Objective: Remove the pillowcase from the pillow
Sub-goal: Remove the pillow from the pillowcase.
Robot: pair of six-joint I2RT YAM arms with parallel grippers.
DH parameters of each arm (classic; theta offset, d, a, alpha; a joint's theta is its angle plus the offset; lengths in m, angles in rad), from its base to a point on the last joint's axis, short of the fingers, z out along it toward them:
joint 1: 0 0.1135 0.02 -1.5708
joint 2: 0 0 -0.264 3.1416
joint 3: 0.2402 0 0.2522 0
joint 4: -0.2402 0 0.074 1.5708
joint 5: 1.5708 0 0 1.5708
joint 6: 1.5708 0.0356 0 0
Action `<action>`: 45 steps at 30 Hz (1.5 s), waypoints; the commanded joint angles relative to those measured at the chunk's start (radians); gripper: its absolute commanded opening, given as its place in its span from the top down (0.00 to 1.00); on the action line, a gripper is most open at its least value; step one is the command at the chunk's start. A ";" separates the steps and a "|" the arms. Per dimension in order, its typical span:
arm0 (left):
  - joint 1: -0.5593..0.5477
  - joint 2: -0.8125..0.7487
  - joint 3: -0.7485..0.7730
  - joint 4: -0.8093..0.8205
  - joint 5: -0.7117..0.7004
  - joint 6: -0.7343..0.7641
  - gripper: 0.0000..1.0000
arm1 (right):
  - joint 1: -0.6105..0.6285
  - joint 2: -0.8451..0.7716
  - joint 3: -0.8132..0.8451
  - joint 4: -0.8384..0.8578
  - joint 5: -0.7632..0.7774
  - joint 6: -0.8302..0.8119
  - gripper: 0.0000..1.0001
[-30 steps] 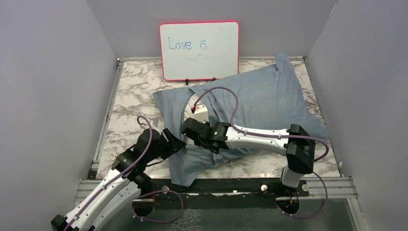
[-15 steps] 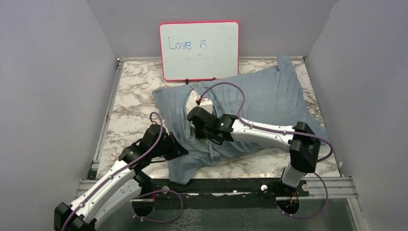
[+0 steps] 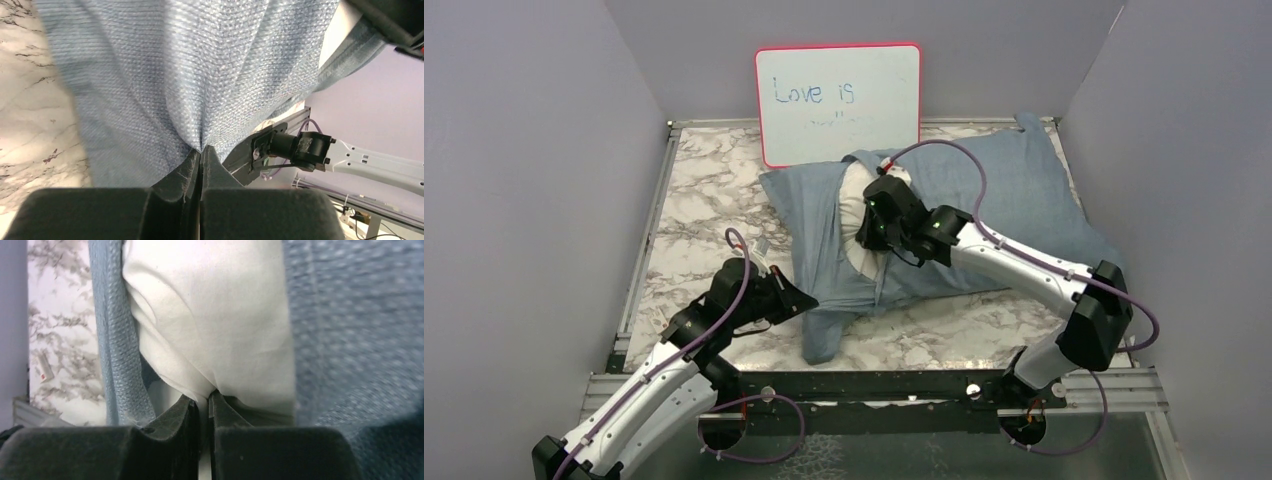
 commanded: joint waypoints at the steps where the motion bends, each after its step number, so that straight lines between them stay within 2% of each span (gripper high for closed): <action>1: -0.006 -0.009 -0.001 -0.159 0.022 0.021 1.00 | -0.079 -0.080 0.011 0.032 0.197 -0.074 0.99; 7: -0.006 -0.004 -0.011 -0.171 0.015 0.019 1.00 | -0.094 -0.121 0.023 0.015 0.161 -0.070 0.99; 15: -0.006 -0.031 -0.060 -0.237 -0.136 -0.062 1.00 | -0.100 -0.192 0.150 -0.021 0.106 -0.127 0.99; 19: -0.006 -0.054 -0.064 -0.236 -0.156 -0.085 1.00 | -0.100 -0.227 0.109 -0.012 -0.054 -0.188 0.99; 22: -0.006 -0.070 -0.036 -0.224 -0.155 -0.067 0.99 | -0.100 -0.255 -0.021 0.025 -0.227 -0.199 0.99; 24: -0.006 -0.087 0.003 -0.214 -0.149 -0.050 0.85 | -0.098 -0.272 -0.117 0.045 -0.327 -0.183 0.99; 28: -0.006 -0.104 0.112 -0.209 -0.176 -0.021 0.46 | -0.058 -0.290 -0.277 0.103 -0.472 -0.169 0.99; 30: -0.006 -0.094 0.168 -0.210 -0.198 0.008 0.36 | -0.007 -0.292 -0.332 0.116 -0.497 -0.168 0.99; 32: -0.006 -0.064 0.214 -0.210 -0.208 0.039 0.33 | 0.067 -0.294 -0.361 0.123 -0.504 -0.184 0.99; 37: -0.006 0.031 0.255 -0.198 -0.202 0.073 0.31 | 0.317 -0.269 -0.329 0.111 -0.488 -0.276 0.99; 41: -0.006 0.104 0.286 -0.163 -0.211 0.121 0.30 | 0.418 -0.235 -0.301 0.072 -0.469 -0.306 0.97; 45: -0.006 0.180 0.325 -0.154 -0.210 0.172 0.30 | 0.430 -0.269 -0.301 0.039 -0.390 -0.288 0.79</action>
